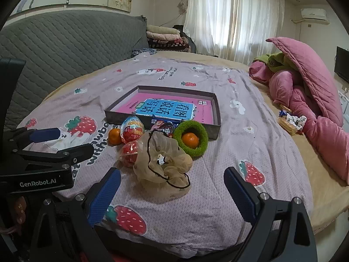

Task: Organize objects
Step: 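Reach the right gripper to the beige mesh bag while the left gripper approaches the red-wrapped candy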

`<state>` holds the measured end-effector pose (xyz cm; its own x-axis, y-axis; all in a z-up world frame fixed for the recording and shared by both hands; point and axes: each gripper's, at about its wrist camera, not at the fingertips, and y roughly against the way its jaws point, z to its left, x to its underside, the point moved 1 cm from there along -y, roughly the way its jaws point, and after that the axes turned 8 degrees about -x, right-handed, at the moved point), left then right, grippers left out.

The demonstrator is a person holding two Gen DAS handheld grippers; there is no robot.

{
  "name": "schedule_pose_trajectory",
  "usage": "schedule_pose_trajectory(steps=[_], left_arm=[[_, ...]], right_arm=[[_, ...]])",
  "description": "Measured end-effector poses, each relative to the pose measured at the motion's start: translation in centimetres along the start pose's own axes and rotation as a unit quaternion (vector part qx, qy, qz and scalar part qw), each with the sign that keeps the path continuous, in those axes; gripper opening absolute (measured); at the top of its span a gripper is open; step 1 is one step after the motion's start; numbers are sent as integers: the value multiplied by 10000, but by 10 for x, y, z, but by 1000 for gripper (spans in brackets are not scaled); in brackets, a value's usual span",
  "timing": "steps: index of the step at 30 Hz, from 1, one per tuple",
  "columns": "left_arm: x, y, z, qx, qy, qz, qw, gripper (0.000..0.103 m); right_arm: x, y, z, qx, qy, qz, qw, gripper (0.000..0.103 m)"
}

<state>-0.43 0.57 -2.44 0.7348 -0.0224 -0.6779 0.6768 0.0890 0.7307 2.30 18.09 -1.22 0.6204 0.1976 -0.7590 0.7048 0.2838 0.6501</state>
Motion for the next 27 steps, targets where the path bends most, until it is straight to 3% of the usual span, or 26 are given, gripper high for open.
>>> schedule_pose_trajectory(steps=[27], left_arm=[[11,-38,-4,183,-1,397,9990,88]], right_arm=[[18,-28,-4,-188,-67,207,9996,96]])
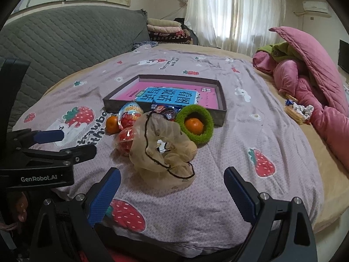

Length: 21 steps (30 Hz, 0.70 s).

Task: Organize objects
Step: 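Reach the right gripper to the beige mesh bag while the left gripper approaches the red-wrapped candy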

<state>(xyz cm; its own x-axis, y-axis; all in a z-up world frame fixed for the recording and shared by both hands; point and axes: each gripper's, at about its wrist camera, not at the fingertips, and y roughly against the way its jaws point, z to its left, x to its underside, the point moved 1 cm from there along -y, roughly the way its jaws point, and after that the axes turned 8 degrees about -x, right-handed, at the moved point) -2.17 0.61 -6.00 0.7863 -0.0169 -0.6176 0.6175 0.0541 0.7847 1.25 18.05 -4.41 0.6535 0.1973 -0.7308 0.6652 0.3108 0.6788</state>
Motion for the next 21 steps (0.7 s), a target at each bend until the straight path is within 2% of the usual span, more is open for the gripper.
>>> schedule_pose_trajectory(steps=[6,14,18,21], left_arm=[[-4,-12,-11,135,-184,-31,9997,88],[-12,-35,-24,213,-393,98,9990,88],[-15,-43,-31,279,-498,145,9983,88],[-18,-48,-36,330,-540,142,9979,88]], right_arm=[[6,-17,0,18,247,158,9996,96],[8,-34,-9,-57,177,267,9995,96],[7,-44,-6,83,365,338,9987,96],[5,-51,-3,240,601,328,9974,91]])
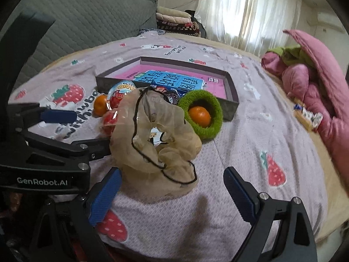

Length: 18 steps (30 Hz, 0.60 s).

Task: Organize objects
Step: 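Reach the right gripper to the beige mesh bag while the left gripper approaches the red-wrapped candy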

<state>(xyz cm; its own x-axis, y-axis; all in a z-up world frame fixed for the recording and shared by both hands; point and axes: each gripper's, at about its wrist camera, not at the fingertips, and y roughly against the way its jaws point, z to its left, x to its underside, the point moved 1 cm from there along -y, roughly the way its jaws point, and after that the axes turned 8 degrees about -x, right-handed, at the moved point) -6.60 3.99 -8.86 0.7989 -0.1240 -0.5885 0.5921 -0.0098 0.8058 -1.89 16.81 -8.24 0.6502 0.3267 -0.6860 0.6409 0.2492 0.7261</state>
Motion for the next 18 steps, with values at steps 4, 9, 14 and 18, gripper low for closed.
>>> schedule_pose_trajectory(steps=[4,9,14,18], left_arm=[[-4,-6,-4,79,-27,52,10000,88],[-8,-13,-7,153,-14,134,9998,88],[-11,-20,-9,218,22,227,9995,88],[-13,-23,-12,261,86,239,9993,88]], right_arm=[[-4,-8,0,93,218,36,9997,74],[-9,-21,5,169,695,103,9974,43],[-10,-19,-8,4,482,-16,9988,20],[-7,-12,-25,-112,147,-182,9997,17]])
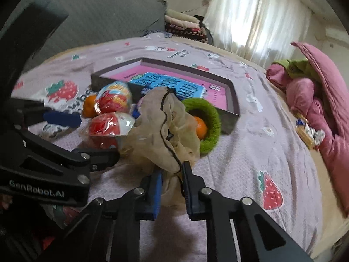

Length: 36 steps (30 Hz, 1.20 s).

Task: Organize objects
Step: 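Reach the right gripper to the beige mesh bag while the left gripper approaches the red-wrapped candy, then close the right gripper on the beige bag while the left gripper grasps the red-wrapped candy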

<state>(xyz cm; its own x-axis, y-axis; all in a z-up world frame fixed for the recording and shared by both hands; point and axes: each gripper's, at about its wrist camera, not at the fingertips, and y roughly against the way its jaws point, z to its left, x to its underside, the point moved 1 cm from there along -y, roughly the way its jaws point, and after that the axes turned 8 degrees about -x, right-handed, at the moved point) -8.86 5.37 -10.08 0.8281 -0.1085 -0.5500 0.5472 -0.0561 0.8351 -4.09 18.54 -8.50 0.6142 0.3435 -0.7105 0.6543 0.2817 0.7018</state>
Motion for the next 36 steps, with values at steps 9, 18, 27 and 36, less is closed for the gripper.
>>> schedule_pose_trajectory(steps=[9,18,27,36], left_arm=[[-5,-4,-16,-32,-10,24,10000,79],[-3,-12,-17,56,90,80,9999,56],[0,4,-13,223,114,-108,9996,55],[1,32,-9,366,144,-344,9986,55]], right_arm=[[3,13,-18,-172,-363,-256,9989,17],[3,7,-19,-402,-435,-208,9980,13],[2,14,-20,-536,-530,-397,9964,12],[-4,31,-18,-569,-539,-772,9939,11]])
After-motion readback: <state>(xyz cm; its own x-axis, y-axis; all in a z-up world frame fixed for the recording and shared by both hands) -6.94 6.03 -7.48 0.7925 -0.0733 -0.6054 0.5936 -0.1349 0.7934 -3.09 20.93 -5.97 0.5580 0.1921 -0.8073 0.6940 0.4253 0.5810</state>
